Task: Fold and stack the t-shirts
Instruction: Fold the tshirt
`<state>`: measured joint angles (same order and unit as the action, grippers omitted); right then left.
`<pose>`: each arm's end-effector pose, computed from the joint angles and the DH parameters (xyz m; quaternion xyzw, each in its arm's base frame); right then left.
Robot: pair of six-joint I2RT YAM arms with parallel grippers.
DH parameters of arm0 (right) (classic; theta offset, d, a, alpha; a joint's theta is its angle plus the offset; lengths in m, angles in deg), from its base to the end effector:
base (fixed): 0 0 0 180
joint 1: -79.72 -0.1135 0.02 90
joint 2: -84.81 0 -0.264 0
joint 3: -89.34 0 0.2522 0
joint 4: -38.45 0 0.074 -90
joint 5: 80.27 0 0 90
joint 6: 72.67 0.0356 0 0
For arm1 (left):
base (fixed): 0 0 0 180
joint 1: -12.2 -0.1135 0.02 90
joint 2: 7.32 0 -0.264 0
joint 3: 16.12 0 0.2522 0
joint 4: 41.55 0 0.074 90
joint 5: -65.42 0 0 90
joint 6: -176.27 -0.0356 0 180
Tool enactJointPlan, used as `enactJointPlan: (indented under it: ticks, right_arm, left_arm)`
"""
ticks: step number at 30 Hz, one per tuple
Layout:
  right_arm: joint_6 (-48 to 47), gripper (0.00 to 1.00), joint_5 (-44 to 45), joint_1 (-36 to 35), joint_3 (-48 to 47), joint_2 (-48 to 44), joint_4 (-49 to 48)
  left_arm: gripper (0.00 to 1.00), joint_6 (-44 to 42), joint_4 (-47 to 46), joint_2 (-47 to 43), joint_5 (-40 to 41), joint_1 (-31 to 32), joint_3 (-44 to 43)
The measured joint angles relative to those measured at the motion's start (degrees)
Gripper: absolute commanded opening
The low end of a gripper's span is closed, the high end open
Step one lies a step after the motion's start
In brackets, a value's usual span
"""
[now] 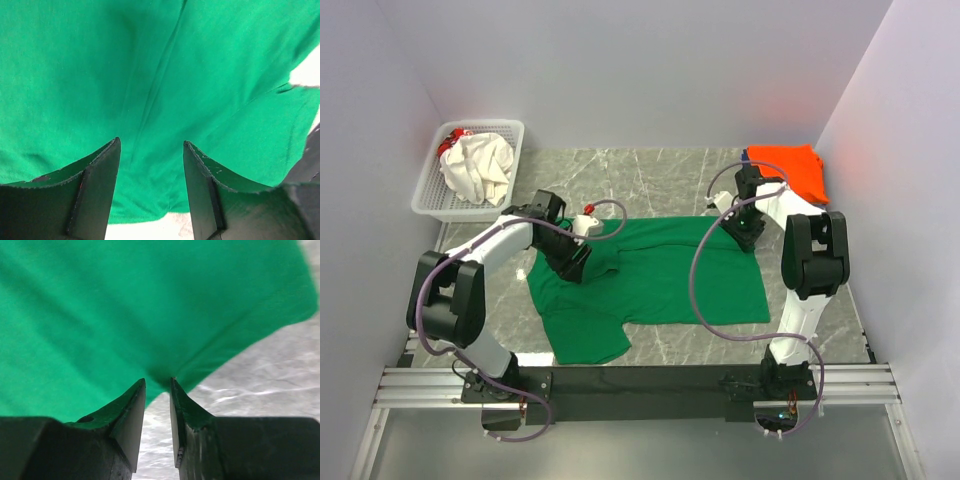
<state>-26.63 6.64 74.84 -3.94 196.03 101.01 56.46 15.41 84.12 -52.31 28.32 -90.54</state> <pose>0.3721 0.0337 0.1739 -0.4139 0.9062 -0.0024 0.0870 0.2806 -0.0983 0.2022 0.4059 0.8722 -0.2195 0.1626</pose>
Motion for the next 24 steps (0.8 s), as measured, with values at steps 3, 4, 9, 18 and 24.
enactJointPlan:
  ticks: [3, 4, 9, 18, 24]
  right_arm:
    - [-0.7, 0.34, 1.3, 0.0, 0.2, 0.0, -1.9]
    - [-0.9, 0.34, 1.8, 0.0, 0.5, 0.0, -2.6]
    - [-1.7, 0.33, 3.6, 0.0, 1.0, 0.8, -4.4]
    - [-2.0, 0.31, 4.3, -0.1, 1.0, 1.5, -4.7]
    - [-2.0, 0.30, 4.7, -0.2, 1.0, 1.5, -4.7]
  left_arm:
    - [0.59, -0.3, 0.0, 0.0, 1.4, -0.9, 1.4]
    - [0.58, -0.6, -0.1, 0.0, 2.1, -1.2, 1.8]
    - [0.55, -1.8, 0.0, 0.0, 4.7, -1.6, 2.7]
    - [0.53, -3.7, 0.9, 0.0, 8.2, -1.8, 2.7]
    - [0.52, -3.6, 1.9, 0.0, 8.4, -2.8, 3.4]
